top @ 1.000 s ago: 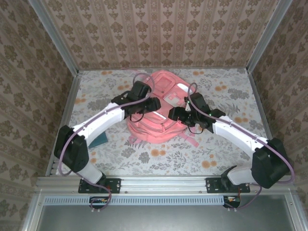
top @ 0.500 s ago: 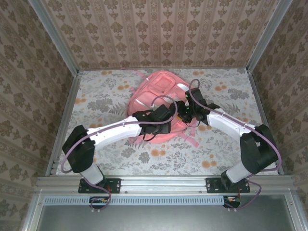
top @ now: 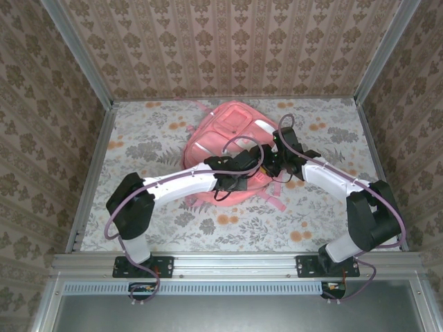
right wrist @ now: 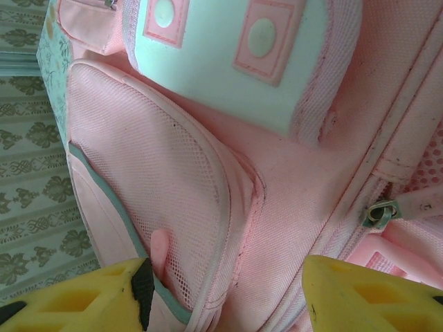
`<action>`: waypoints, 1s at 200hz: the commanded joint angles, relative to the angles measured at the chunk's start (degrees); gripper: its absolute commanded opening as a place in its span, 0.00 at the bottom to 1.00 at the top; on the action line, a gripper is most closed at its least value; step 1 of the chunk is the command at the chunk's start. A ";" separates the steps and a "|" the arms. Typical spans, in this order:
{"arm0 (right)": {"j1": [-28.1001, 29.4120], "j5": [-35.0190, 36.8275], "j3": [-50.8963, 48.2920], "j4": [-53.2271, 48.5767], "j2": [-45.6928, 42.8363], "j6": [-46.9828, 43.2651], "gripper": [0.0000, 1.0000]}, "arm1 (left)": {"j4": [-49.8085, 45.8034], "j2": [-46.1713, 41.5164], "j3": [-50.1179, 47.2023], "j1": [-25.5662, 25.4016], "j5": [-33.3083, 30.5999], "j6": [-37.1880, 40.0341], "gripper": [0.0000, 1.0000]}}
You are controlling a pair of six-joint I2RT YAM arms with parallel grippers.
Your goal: Pack the student bag
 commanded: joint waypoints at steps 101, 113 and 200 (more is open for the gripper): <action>1.96 -6.18 -0.69 4.47 0.27 2.82 0.58 | 0.35 -4.68 -2.51 -1.09 -6.37 1.14 0.00; 2.47 -6.24 -0.47 4.96 1.23 3.49 0.56 | 2.39 -5.90 -3.99 -1.04 -6.82 2.50 0.00; 2.21 0.25 1.60 -1.86 3.30 -1.60 0.00 | -0.07 -10.49 -8.10 0.09 -14.64 5.56 0.00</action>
